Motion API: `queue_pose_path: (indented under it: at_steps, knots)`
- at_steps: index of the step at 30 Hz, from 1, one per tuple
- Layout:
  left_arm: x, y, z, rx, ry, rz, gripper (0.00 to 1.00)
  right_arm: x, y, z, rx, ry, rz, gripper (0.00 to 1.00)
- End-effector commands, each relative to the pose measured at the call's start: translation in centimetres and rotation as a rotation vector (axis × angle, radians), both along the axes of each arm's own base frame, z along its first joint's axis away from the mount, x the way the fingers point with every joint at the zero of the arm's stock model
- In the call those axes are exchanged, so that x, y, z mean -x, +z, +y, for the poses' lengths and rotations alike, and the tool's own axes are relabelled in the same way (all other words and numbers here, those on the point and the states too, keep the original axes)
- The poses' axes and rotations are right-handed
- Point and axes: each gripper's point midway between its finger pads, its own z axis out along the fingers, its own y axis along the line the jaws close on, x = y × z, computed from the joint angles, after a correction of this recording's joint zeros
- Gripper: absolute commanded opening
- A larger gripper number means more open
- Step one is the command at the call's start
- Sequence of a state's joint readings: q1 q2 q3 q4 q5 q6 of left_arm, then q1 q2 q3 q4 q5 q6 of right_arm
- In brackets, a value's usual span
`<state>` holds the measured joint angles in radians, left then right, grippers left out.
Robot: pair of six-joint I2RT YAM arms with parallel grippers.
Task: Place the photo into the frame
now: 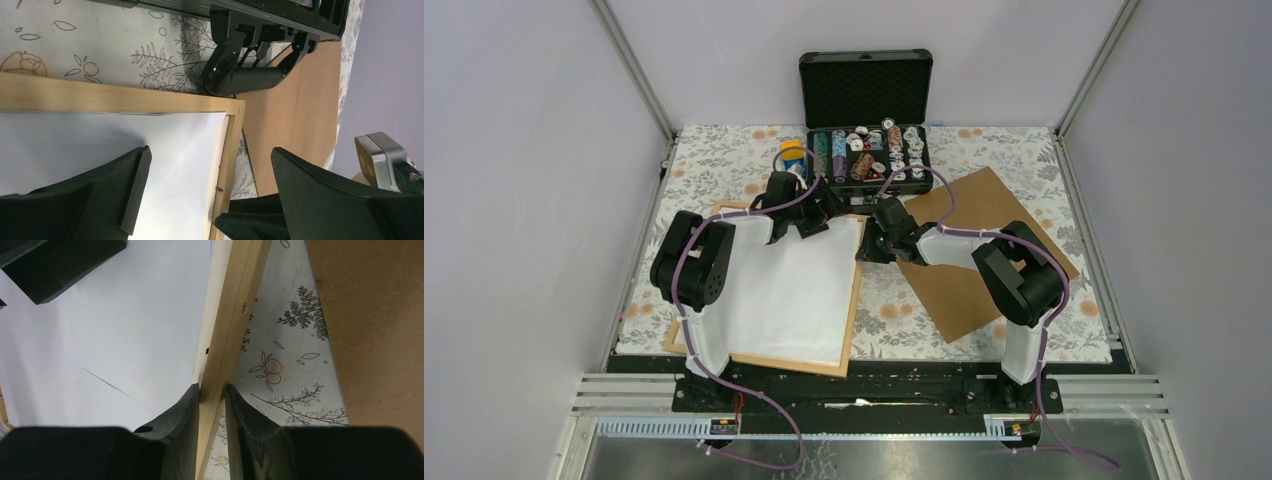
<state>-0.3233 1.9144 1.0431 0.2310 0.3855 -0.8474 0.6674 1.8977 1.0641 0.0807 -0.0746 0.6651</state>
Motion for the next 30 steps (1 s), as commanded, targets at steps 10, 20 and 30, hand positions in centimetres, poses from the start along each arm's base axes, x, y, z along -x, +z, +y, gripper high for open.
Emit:
queue_pose_path:
  at_steps: [10,20,30]
  knots:
    - [2.9,5.5,-2.1,0.068,-0.116,-0.056,0.99,-0.4,1.2,0.1,-0.036,-0.002,-0.01,0.36]
    - [-1.6,5.2,-3.2,0.073,-0.072,-0.085,0.99,-0.7,2.9,-0.6,-0.027,-0.035,-0.033,0.51]
    - [-0.7,1.1,-4.2,0.108,-0.06,-0.014,0.99,-1.3,2.1,0.0,-0.036,-0.022,-0.03,0.48]
